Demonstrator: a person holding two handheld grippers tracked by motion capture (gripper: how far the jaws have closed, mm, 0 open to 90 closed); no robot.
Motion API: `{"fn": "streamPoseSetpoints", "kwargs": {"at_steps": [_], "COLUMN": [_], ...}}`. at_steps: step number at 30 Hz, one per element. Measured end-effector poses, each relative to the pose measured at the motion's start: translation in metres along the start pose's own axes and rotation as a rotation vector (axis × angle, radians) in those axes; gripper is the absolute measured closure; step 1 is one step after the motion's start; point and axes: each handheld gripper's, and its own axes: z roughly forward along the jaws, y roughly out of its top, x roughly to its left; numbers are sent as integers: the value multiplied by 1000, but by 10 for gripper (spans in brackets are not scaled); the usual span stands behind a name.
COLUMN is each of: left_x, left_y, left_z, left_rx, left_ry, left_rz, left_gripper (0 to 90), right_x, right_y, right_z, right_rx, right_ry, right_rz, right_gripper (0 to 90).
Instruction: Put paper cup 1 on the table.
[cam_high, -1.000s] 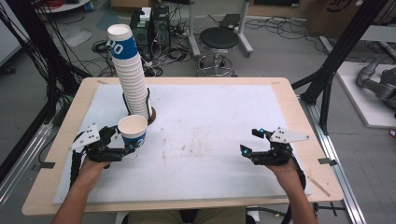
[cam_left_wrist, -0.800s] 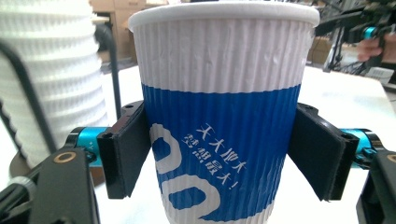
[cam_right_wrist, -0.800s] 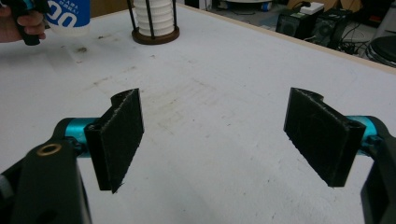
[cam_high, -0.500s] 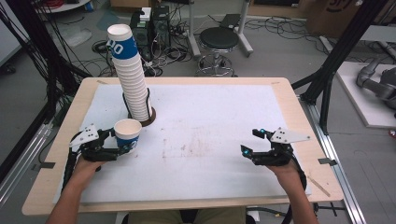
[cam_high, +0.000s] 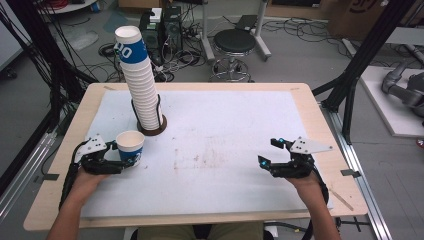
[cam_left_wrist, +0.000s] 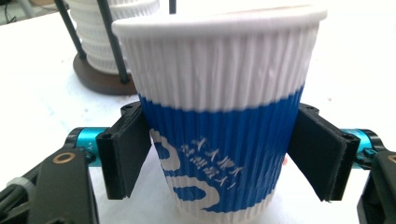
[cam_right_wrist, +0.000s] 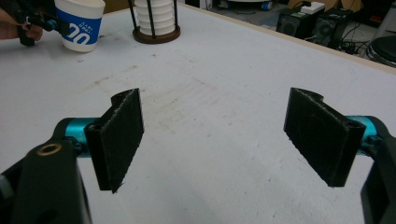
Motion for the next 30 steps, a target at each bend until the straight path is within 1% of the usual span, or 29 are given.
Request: {"fn": "streamPoseSetpoints", "kwargs": {"at_steps": [2,8,11,14,16,19,22,25,28,30], "left_x": [-1,-4,-5,-6,-6,-6,-6,-5,-3,-1], "left_y": [-1,-6,-7,-8,-10,-10,-11,-11,-11,-10], "left_z": [-3,-9,-10,-9,-9,-10,-16,-26,-33,-39], "left_rx": [12,24,25,31,37,36,16,-44,-80,-105], "left_ry": [6,17,22,9,5,-3,-19,-50,-53,-42], "left_rz": [7,10,-3,-16,-32,-40,-45,-51,-67,-76], "left_gripper": [245,238,233,218,180,173,173,171,157,151], "right_x": [0,0,0,0,0,0,0,-1,-1,-1], "right_y": [0,0,0,0,0,0,0,-1,-1,-1], "right_z": [0,-1,0,-1,-1,-1,0,-1,-1,-1], "right_rx": [2,3,3,3,1,4,6,5,7,9], "right_ry": [-1,1,1,2,2,3,3,4,5,5], "right_rz": [1,0,-1,-1,-1,2,0,3,3,1], "right_gripper": [204,205,205,205,205,205,205,205,205,205]}}
